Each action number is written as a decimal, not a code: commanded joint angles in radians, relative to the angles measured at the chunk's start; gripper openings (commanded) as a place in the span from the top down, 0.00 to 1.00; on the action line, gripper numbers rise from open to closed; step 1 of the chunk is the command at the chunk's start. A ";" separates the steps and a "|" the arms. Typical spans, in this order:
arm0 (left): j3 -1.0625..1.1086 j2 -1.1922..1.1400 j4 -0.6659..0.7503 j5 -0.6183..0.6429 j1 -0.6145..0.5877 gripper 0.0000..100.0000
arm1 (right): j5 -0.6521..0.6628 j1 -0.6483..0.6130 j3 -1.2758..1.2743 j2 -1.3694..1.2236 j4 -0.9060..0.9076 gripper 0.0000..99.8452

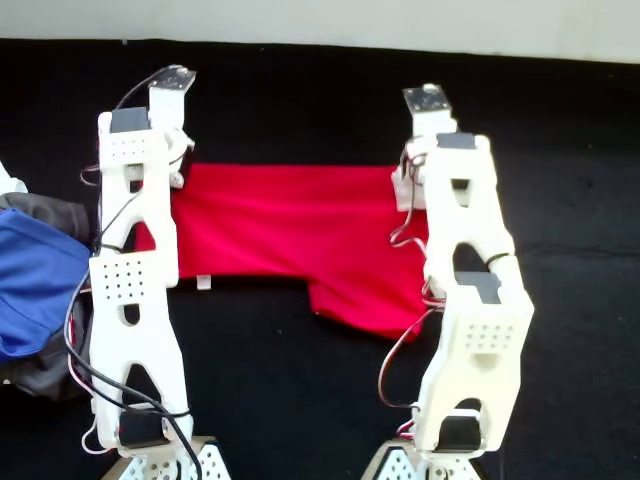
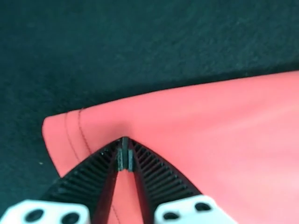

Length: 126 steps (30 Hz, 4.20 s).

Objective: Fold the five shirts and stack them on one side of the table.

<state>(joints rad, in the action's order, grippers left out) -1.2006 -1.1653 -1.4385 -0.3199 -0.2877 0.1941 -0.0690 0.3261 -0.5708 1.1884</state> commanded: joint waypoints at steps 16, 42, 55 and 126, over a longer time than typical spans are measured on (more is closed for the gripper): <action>0.019 0.404 -0.345 0.069 -0.035 0.99 | -0.009 -0.124 0.153 0.487 0.496 0.99; 1.821 1.076 0.824 0.071 -0.176 0.99 | 0.051 -0.320 -1.148 1.038 -0.142 0.99; 1.825 1.073 0.830 0.071 -0.159 0.99 | 0.137 -0.453 -1.205 0.894 -0.159 0.86; 1.825 1.073 0.832 0.071 -0.159 0.99 | 0.196 -0.165 0.495 -0.030 0.578 0.84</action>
<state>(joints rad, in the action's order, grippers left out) 0.6222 -0.0898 -0.6314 -0.2570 -0.4350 0.3353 -0.2025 0.8539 -0.6828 1.7377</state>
